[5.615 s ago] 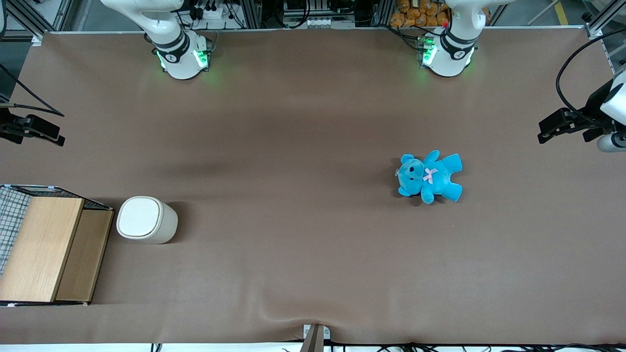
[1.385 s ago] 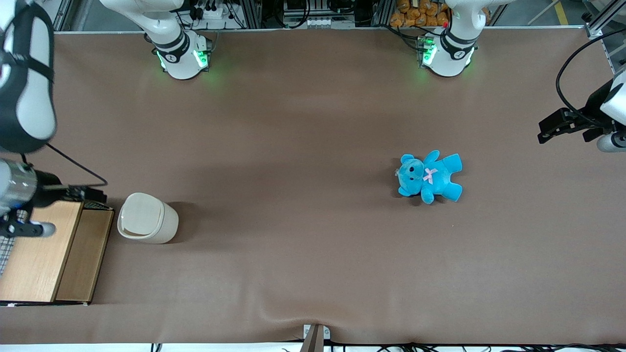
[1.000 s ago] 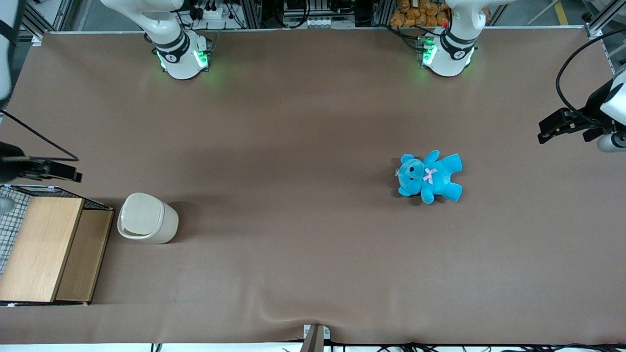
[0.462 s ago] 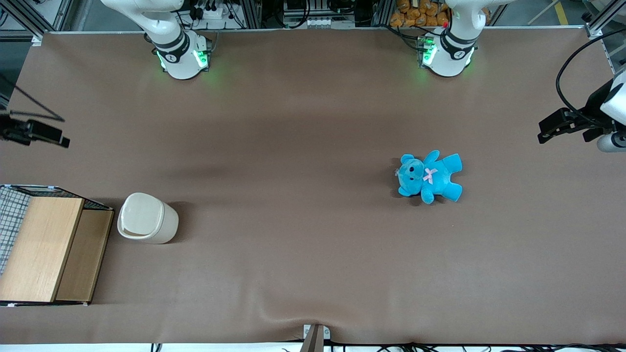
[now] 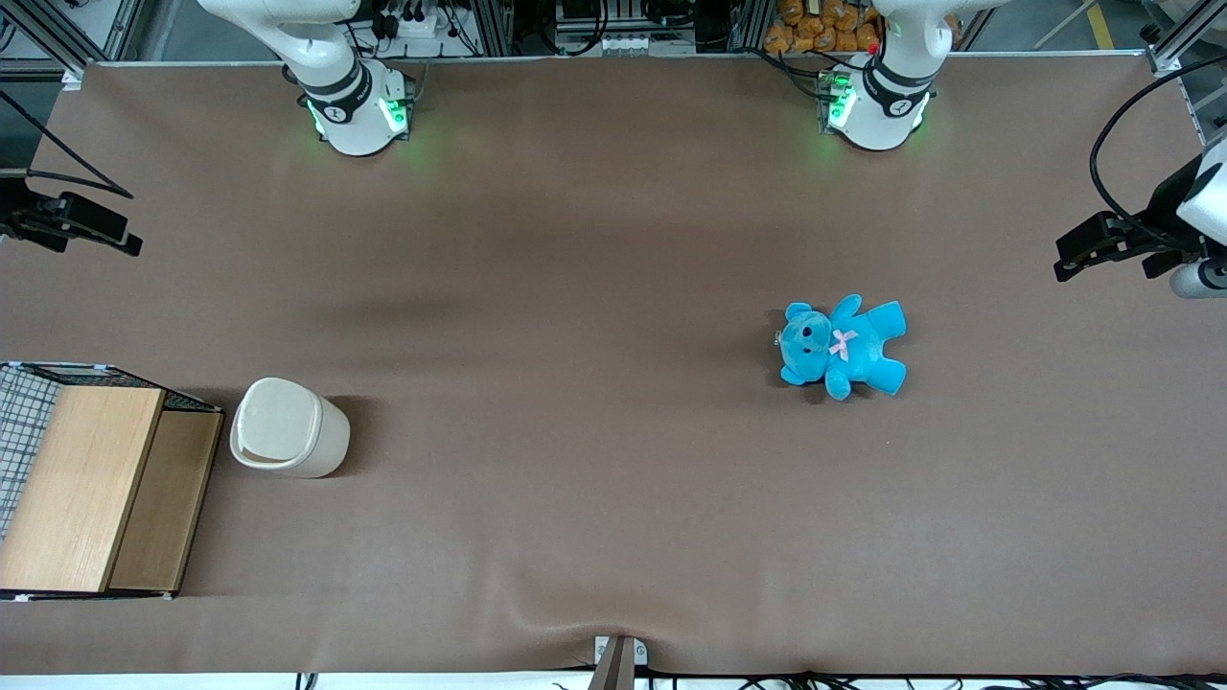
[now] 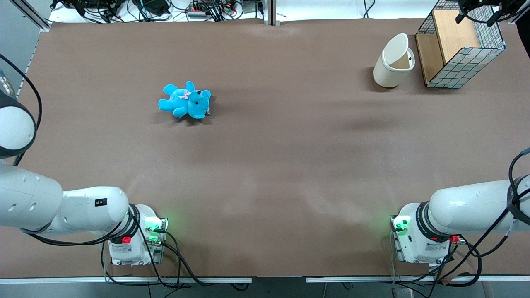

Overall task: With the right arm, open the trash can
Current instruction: 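Lift the right gripper up and away from the opened trash can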

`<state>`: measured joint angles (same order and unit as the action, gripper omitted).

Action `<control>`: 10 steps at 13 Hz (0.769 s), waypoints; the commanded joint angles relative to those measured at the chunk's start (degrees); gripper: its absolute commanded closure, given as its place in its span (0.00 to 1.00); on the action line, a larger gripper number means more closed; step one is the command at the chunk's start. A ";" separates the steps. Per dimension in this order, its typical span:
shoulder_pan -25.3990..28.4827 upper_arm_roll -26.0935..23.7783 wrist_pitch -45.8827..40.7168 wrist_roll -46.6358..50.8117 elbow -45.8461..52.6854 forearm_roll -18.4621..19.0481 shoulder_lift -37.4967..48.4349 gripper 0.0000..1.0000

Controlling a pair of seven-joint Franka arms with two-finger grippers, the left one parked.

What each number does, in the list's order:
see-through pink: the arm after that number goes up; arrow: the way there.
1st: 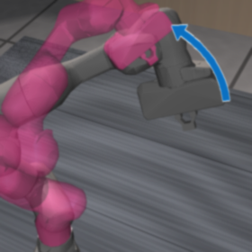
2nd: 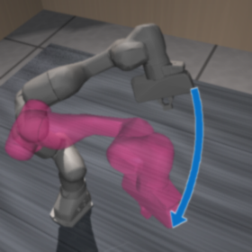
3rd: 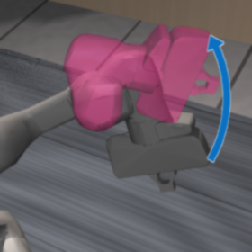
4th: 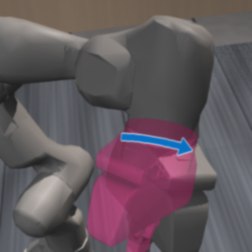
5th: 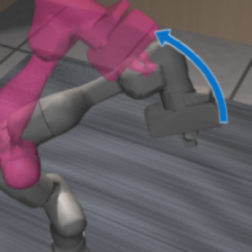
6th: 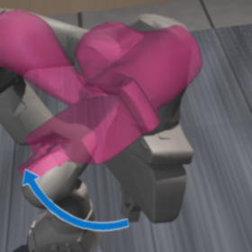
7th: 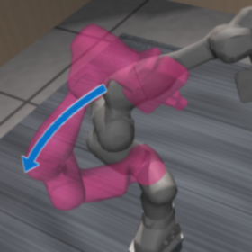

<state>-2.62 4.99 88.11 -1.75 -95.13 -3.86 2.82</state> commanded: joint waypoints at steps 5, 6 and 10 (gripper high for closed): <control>-0.28 1.60 0.05 -0.88 2.92 0.35 -1.06 0.00; 0.07 1.52 -0.04 -0.88 3.36 1.31 -1.06 0.00; 0.25 1.17 -0.22 -0.97 3.28 2.28 -1.15 0.00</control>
